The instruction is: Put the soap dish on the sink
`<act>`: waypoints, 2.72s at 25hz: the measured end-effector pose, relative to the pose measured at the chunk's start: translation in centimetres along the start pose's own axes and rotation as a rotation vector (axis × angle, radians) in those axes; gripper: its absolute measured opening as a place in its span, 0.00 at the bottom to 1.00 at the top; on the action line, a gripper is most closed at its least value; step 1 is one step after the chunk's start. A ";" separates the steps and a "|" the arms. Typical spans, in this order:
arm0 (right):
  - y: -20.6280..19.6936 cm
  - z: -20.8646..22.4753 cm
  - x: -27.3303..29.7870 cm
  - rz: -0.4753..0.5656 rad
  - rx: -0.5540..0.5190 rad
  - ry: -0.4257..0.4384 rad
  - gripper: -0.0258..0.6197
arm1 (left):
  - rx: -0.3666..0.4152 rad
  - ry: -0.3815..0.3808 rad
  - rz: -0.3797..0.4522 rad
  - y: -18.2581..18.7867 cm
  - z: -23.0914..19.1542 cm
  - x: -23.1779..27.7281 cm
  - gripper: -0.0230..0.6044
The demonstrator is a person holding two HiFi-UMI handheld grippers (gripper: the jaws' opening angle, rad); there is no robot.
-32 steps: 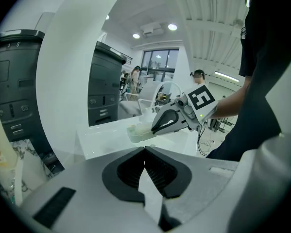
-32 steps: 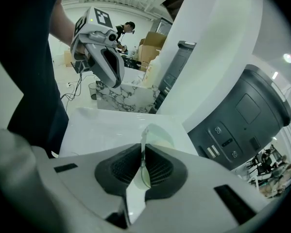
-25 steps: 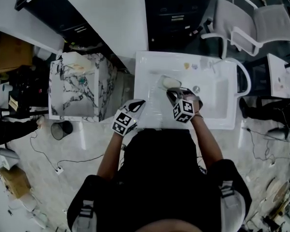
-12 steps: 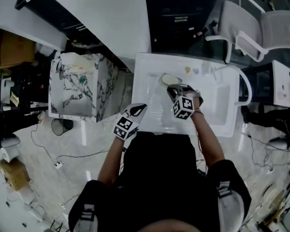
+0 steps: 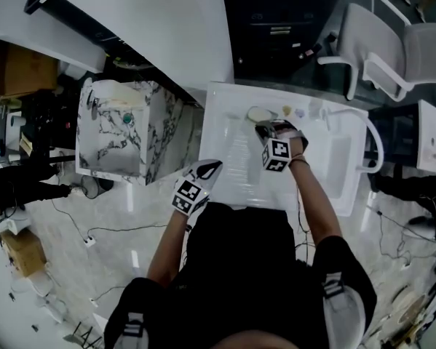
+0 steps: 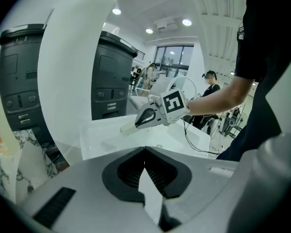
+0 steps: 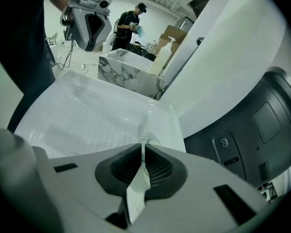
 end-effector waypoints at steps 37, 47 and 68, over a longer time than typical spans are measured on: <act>-1.6 2.0 6.0 -0.022 0.135 0.072 0.13 | -0.048 0.039 0.002 -0.3 0.0 -0.1 0.04; -2.1 2.7 3.4 0.050 0.231 0.000 0.12 | -0.056 0.057 0.010 -0.6 0.3 -0.7 0.04; -4.3 -0.4 -3.3 0.187 0.516 0.019 0.03 | -0.012 0.014 0.051 1.5 2.7 1.7 0.04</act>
Point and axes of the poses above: the fingertips, and each gripper's own axes: x forward along the fingers, z to its right, y out of its top, the point moved 5 cm from there along -x, backward along the fingers, and after that the axes turned 11 degrees about -z, right-handed, at the moved point
